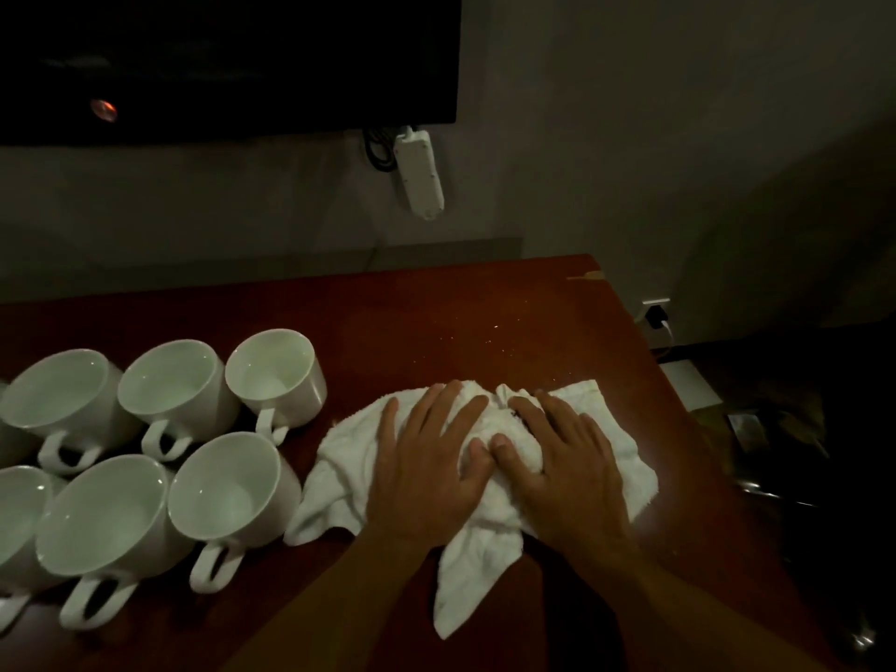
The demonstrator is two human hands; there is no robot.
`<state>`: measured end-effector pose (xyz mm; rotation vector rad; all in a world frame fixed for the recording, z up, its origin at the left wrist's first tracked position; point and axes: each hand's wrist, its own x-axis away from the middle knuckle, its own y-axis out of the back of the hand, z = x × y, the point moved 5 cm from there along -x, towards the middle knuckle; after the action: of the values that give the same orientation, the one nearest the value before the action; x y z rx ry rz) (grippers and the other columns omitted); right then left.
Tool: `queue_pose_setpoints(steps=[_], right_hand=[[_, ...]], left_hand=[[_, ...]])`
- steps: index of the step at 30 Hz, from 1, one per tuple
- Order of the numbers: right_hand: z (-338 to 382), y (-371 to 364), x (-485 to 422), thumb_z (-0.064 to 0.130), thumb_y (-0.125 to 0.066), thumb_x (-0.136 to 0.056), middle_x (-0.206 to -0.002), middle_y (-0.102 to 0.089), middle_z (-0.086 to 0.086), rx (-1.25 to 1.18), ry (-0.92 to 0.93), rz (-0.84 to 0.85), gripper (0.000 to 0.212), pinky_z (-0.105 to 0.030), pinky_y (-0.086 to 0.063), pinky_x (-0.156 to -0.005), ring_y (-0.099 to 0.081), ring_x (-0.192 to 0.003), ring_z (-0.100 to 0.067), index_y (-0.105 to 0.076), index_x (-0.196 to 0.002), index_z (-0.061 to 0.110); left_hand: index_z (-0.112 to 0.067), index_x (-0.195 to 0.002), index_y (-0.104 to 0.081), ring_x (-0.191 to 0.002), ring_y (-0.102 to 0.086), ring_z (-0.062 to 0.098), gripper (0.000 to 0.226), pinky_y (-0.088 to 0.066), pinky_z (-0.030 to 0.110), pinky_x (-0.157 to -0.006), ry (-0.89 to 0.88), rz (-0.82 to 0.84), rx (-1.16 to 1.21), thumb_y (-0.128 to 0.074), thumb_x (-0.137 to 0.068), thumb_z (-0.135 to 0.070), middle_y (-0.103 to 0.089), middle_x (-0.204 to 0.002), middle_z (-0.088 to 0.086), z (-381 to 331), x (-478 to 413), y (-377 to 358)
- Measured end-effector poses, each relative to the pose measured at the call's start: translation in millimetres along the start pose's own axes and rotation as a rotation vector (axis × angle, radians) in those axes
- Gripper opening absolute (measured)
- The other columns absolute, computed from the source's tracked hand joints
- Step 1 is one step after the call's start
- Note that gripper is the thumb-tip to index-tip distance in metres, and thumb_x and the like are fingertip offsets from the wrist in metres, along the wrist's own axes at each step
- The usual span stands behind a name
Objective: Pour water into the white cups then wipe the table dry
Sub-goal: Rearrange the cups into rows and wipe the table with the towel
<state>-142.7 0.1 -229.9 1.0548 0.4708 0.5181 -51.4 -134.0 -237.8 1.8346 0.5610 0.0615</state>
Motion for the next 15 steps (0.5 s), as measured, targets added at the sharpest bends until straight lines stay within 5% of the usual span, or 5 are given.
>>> queue_pose_setpoints(steps=[15], right_hand=[[-11,-15,-116,0.078,-0.024,-0.089,-0.15,-0.046,0.009,-0.03,0.023,-0.062,0.068,-0.045,-0.026,-0.118,-0.035,-0.139,-0.009,-0.043,-0.142,0.039]], left_hand=[[-0.034,-0.15,-0.036,-0.146,-0.026,0.008,0.062,-0.014,0.049,-0.121,0.044,0.029,-0.021,-0.014,-0.094,-0.05,-0.033,-0.159,-0.007,27,-110,-13]])
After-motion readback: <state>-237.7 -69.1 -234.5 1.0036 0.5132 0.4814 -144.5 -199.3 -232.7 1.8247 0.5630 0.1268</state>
